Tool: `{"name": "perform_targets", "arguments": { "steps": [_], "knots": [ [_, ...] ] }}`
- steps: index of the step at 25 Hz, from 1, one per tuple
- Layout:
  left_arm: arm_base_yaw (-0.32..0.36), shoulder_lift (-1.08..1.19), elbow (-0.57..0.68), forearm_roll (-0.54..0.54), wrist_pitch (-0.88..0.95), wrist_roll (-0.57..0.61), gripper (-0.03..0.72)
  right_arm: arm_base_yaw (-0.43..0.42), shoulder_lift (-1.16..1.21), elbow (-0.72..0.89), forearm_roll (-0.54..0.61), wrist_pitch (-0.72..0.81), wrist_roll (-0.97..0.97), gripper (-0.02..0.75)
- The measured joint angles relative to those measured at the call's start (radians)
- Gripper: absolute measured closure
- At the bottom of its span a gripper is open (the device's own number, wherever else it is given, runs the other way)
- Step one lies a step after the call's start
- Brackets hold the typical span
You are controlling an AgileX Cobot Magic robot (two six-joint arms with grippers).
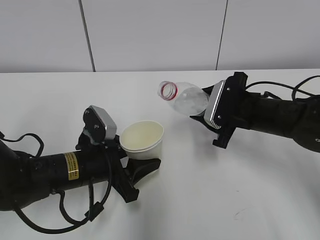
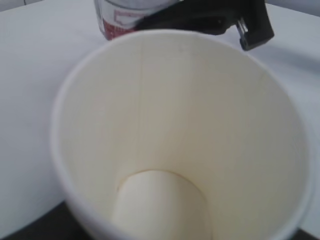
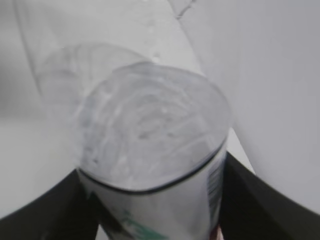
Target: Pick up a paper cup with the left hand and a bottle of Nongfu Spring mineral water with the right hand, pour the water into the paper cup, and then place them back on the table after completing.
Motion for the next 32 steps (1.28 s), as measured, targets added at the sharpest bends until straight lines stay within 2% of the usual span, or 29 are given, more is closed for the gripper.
{"name": "perform_targets", "arguments": {
  "steps": [32],
  "knots": [
    [0.0, 0.0, 0.0, 0.002, -0.01, -0.003, 0.319, 0.016, 0.0, -0.045, 0.09, 0.023, -0.384, 0.275]
  ]
}}
